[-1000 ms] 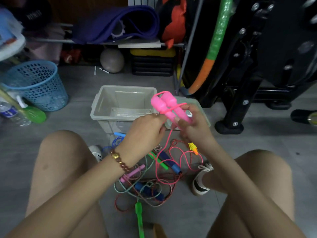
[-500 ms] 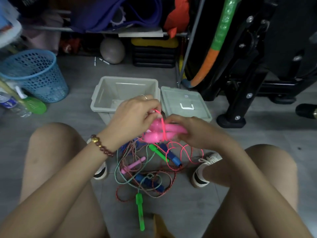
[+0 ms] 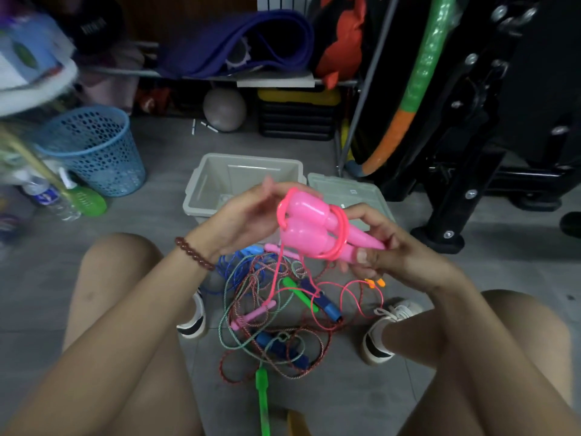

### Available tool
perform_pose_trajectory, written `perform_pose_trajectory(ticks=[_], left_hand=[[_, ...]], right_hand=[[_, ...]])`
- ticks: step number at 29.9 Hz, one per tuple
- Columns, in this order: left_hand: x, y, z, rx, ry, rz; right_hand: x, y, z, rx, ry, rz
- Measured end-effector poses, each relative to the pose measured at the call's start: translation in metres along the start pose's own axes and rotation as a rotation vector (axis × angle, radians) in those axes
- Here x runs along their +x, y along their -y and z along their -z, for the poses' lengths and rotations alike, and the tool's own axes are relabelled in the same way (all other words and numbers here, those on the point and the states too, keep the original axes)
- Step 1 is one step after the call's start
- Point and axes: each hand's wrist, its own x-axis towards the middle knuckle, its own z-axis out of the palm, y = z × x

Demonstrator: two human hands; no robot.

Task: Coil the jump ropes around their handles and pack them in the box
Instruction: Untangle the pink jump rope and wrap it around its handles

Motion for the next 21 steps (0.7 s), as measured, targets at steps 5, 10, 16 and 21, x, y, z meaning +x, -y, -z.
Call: perform_pose_trajectory(ticks=[5, 10, 16, 21], left_hand=[[-0.002, -0.004, -0.006, -0.019, -0.03, -0.038], [-0.003, -0.001, -0.009, -0.011, -0.049, 0.018], [-0.006, 0.005, -0.01, 0.067, -0.07, 0.062], [-0.005, 0.019, -0.015, 0.109, -0.161, 0.052]], right_hand=[[-0.001, -0.002, 0.003, 0.048, 0.033, -0.008], [-0.001, 0.002, 0.002, -0.052, 0.043, -0.059], [-0.002, 0.007, 0.001, -0.188, 0.051, -0.123], [0.001, 0.003, -0.003, -0.232, 0.022, -0.134]])
